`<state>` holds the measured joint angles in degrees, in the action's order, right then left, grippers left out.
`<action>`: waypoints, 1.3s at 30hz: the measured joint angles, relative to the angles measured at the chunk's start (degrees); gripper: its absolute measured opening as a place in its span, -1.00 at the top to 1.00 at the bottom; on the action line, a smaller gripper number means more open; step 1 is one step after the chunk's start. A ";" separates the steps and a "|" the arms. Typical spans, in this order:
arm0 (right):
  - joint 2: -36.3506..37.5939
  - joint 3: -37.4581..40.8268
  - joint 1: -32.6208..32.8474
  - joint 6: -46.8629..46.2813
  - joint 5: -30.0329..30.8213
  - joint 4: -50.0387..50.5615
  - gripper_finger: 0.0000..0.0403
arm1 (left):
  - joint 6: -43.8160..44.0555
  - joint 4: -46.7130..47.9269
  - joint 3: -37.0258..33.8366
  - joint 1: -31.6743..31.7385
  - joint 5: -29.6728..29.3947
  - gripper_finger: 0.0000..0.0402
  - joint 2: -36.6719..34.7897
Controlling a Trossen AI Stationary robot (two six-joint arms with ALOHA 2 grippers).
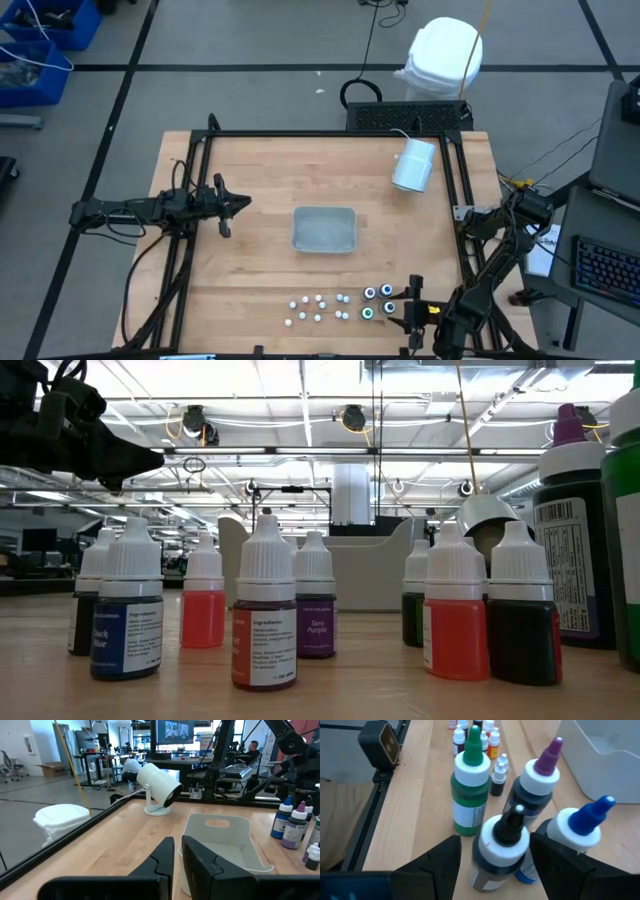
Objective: Pick & Place food coloring
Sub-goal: Put the big black bottle into the gray bin
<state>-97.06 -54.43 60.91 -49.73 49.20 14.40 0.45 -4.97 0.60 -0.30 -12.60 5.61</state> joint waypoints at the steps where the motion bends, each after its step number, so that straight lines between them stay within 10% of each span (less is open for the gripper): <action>1: 0.01 0.00 0.01 0.05 0.01 0.00 -0.12 | 0.00 -0.02 0.00 0.00 0.00 0.80 0.00; 39: 0.75 0.00 -1.53 8.42 -2.51 -7.24 0.44 | -0.18 -0.02 0.00 0.00 0.00 0.80 0.00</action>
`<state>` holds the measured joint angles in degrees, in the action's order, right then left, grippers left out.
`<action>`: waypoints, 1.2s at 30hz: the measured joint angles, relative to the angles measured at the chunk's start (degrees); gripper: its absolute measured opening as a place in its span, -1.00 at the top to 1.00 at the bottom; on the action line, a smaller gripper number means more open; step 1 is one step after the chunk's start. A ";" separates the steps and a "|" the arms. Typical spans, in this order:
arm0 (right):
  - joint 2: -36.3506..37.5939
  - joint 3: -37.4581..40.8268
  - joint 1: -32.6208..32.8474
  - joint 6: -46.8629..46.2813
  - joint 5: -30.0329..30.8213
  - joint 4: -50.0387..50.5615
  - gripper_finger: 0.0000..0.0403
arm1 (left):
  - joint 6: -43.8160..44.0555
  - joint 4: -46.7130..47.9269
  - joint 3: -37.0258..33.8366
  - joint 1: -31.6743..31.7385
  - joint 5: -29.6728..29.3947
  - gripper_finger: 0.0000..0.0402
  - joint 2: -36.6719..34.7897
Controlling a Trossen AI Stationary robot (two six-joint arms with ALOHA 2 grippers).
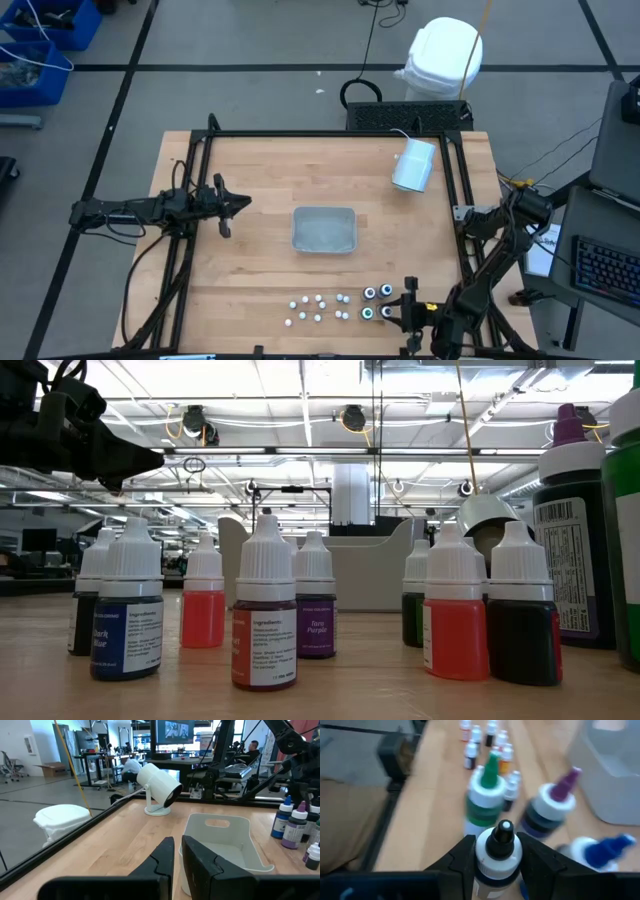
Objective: Pick & Place food coloring
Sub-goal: Put the big black bottle into the gray bin
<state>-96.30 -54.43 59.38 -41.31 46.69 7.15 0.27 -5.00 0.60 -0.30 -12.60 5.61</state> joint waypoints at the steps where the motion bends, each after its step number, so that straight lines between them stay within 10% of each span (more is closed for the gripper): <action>1: 0.73 0.00 -0.18 1.10 -1.37 -0.99 0.44 | -0.02 0.00 0.00 0.00 0.00 0.80 0.00; 20: 25.85 -0.02 -9.17 27.25 -2.07 -6.15 0.44 | -0.02 -0.80 0.00 0.00 0.00 0.80 0.02; 36: 18.34 -0.04 -48.56 42.11 -41.72 -28.39 0.44 | 3.53 -1.11 0.00 0.00 0.05 0.80 0.00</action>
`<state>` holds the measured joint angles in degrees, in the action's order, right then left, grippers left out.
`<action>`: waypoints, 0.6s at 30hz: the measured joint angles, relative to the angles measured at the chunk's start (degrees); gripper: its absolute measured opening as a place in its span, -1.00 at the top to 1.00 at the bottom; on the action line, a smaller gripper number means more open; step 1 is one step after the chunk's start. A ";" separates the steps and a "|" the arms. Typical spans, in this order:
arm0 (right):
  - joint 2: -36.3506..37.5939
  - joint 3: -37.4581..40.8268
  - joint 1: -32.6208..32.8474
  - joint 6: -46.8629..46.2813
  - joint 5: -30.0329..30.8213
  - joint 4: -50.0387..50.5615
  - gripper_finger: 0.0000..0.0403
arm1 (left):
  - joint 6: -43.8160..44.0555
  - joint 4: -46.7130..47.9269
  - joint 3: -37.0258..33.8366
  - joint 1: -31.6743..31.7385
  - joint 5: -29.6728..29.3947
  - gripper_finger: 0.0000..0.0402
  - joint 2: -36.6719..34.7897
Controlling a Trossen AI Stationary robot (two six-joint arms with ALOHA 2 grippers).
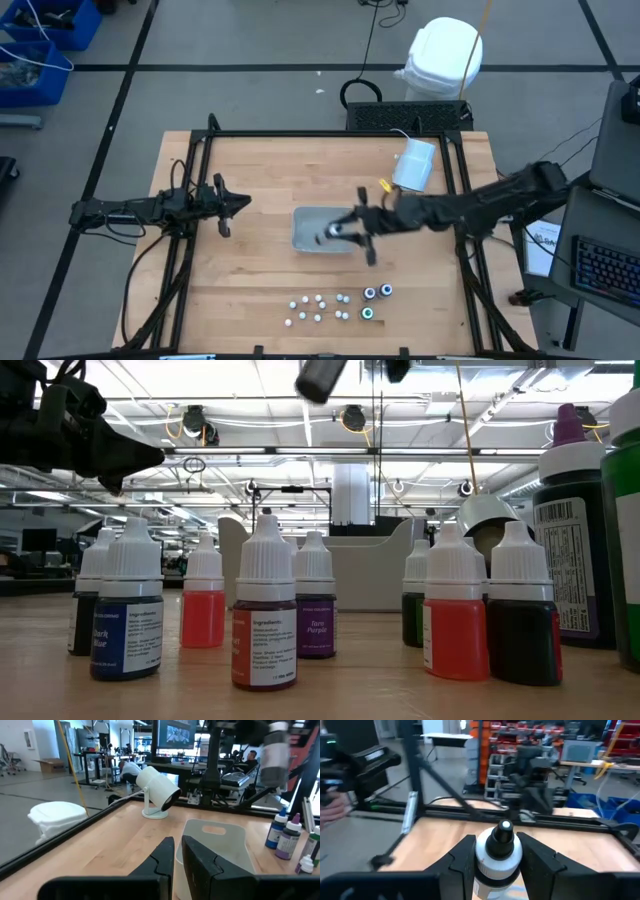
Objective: Pick & Place food coloring
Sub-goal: Put the big black bottle into the gray bin
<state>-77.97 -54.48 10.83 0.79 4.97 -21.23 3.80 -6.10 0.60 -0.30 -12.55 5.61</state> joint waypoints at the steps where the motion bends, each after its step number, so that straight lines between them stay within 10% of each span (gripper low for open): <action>1: -1.48 -0.04 -1.72 -0.15 -1.87 -1.81 0.44 | 0.02 -0.01 0.00 0.00 0.02 0.80 0.02; 11: -19.16 -9.72 -8.32 -1.27 -8.03 -2.29 0.44 | -0.23 0.02 0.00 0.00 0.08 0.80 0.02; 18: -24.96 -16.13 -8.28 0.83 1.92 8.37 0.44 | -0.25 0.28 0.00 0.00 0.26 0.80 0.01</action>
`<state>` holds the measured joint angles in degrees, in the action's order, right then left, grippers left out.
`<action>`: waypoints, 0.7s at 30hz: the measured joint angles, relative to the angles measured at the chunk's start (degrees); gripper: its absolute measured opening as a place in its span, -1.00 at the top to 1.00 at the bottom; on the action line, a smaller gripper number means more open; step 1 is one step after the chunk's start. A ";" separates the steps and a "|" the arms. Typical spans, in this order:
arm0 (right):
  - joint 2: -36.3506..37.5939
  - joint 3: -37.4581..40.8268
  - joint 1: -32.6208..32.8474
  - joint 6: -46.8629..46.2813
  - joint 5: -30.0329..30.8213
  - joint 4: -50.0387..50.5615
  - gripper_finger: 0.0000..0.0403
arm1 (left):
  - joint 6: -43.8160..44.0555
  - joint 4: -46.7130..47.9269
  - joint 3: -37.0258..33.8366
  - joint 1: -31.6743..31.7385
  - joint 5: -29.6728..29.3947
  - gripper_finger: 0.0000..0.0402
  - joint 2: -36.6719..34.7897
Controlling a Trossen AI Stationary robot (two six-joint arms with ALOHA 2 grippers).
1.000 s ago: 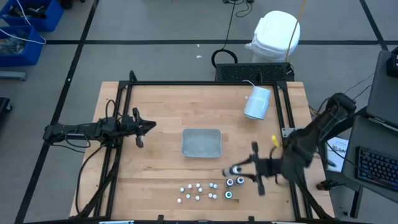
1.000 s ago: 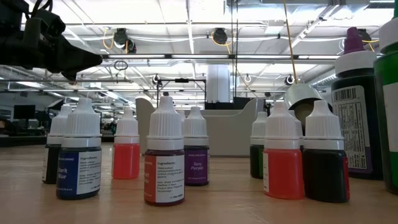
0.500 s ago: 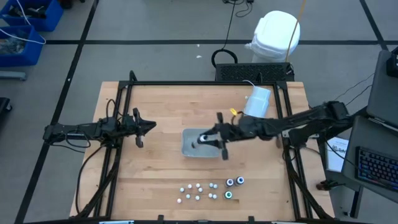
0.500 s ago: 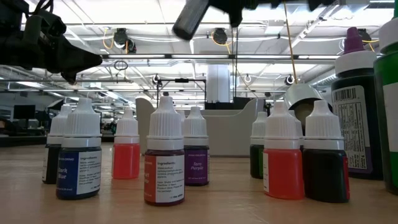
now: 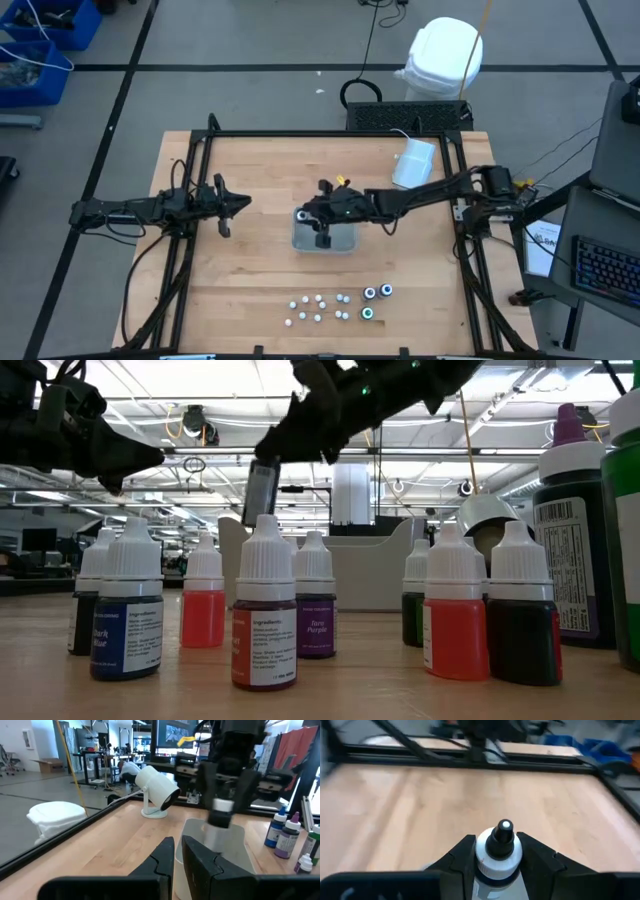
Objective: Pick & Place food coloring
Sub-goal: Put the big black bottle into the gray bin
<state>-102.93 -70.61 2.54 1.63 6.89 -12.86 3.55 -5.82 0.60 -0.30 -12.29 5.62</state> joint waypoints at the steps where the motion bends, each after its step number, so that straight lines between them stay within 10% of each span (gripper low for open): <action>1: -0.22 0.02 -0.02 -0.48 0.58 0.04 0.44 | 0.00 0.12 0.00 0.00 0.00 0.80 0.00; 21: -6.57 -0.13 -0.68 -2.58 0.71 -1.21 0.44 | -0.42 -0.39 0.00 0.00 -0.24 0.80 0.01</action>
<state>-109.50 -70.74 1.87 -0.95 7.60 -14.07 3.14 -6.22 0.60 -0.30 -12.53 5.62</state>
